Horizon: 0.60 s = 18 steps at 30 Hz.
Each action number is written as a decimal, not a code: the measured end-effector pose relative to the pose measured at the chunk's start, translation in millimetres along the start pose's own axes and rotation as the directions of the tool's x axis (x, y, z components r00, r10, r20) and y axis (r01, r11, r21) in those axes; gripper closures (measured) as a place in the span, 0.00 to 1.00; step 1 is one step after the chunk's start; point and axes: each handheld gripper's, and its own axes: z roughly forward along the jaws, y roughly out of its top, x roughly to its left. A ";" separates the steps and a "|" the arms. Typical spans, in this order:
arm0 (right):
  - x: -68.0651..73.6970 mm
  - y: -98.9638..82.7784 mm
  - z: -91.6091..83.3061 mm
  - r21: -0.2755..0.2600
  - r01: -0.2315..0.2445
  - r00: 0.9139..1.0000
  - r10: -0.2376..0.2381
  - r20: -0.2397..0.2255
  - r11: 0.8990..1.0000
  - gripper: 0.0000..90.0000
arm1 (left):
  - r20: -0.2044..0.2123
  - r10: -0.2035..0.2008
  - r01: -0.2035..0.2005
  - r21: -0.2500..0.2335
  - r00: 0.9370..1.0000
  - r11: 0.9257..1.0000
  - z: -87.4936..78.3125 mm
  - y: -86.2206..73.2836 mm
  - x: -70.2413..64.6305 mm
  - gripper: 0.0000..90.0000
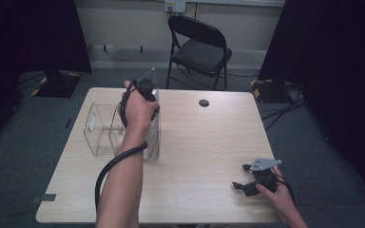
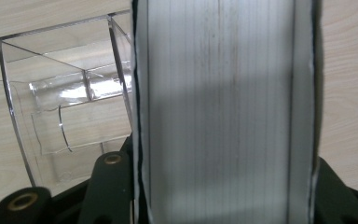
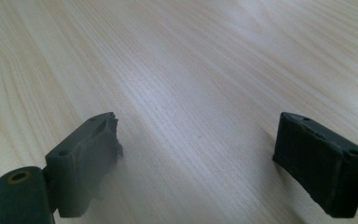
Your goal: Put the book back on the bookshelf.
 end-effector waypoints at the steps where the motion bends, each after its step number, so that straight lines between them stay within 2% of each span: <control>1: 0.0 0.0 0.1 -0.001 -0.001 1.000 0.001 -0.002 1.000 0.14 | -0.003 0.005 -0.005 0.002 1.000 1.000 1.0 -0.4 -0.1 0.59; 14: 0.1 0.0 0.1 0.000 -0.001 1.000 0.001 -0.002 1.000 0.14 | 0.003 -0.015 0.015 -0.010 1.000 1.000 6.8 -4.6 2.2 0.58; 18: 0.0 0.0 0.0 0.000 0.001 1.000 -0.001 -0.001 1.000 0.14 | -0.006 -0.008 0.008 -0.005 1.000 1.000 6.7 -4.4 1.6 0.58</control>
